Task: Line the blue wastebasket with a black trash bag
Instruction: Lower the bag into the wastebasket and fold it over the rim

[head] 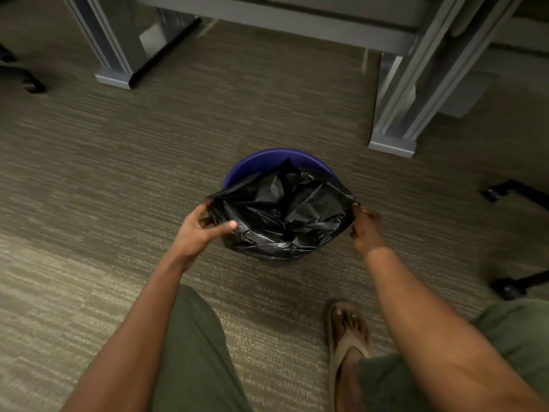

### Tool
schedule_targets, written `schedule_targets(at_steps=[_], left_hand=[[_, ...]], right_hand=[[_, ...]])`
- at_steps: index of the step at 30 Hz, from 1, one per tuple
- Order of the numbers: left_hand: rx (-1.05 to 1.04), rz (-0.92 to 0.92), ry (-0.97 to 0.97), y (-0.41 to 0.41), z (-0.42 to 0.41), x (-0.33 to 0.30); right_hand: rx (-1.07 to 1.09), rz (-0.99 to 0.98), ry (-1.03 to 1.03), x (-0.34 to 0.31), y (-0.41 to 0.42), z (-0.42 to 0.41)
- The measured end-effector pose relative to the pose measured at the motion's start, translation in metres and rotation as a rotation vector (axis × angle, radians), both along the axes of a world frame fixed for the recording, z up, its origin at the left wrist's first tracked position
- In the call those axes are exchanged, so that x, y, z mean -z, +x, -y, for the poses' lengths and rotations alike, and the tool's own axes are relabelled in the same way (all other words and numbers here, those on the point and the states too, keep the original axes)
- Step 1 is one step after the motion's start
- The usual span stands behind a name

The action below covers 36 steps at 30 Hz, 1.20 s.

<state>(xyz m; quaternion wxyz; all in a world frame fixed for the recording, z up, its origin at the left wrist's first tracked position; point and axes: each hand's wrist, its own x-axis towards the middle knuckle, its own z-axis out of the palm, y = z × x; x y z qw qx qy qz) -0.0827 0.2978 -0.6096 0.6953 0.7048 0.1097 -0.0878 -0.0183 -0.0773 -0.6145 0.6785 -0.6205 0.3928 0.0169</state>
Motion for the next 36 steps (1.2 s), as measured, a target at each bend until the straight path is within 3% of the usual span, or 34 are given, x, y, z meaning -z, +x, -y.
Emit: schedule_targets(at_steps=[2, 5, 8, 11, 17, 22, 25, 31, 36], left_hand=[[-0.191, -0.010, -0.008, 0.011, 0.009, -0.001], [-0.441, -0.085, 0.143, 0.030, 0.024, 0.001], [-0.599, -0.197, 0.398, 0.042, 0.034, 0.000], [-0.679, -0.266, 0.454, 0.054, 0.040, -0.006], [-0.687, -0.090, 0.576, 0.062, 0.054, -0.001], [-0.651, 0.064, 0.611, 0.064, 0.054, -0.002], [-0.544, 0.004, 0.569, 0.077, 0.048, -0.006], [-0.570, -0.147, 0.637, 0.096, 0.046, -0.012], [-0.480, -0.014, 0.683, 0.102, 0.049, -0.005]], right_hand=[[-0.069, -0.032, 0.055, 0.000, 0.004, -0.001], [-0.132, -0.052, 0.184, 0.003, 0.005, -0.008], [-0.165, -0.038, 0.260, 0.013, 0.004, -0.011], [-0.176, -0.033, 0.262, 0.021, 0.004, -0.013], [-0.008, 0.025, 0.079, 0.031, 0.012, -0.016], [0.010, 0.137, 0.094, 0.028, 0.017, -0.019], [-0.081, 0.133, 0.106, 0.024, 0.030, -0.018], [-0.103, 0.115, 0.042, 0.026, 0.049, -0.011], [-0.214, 0.039, 0.097, 0.027, 0.046, -0.001]])
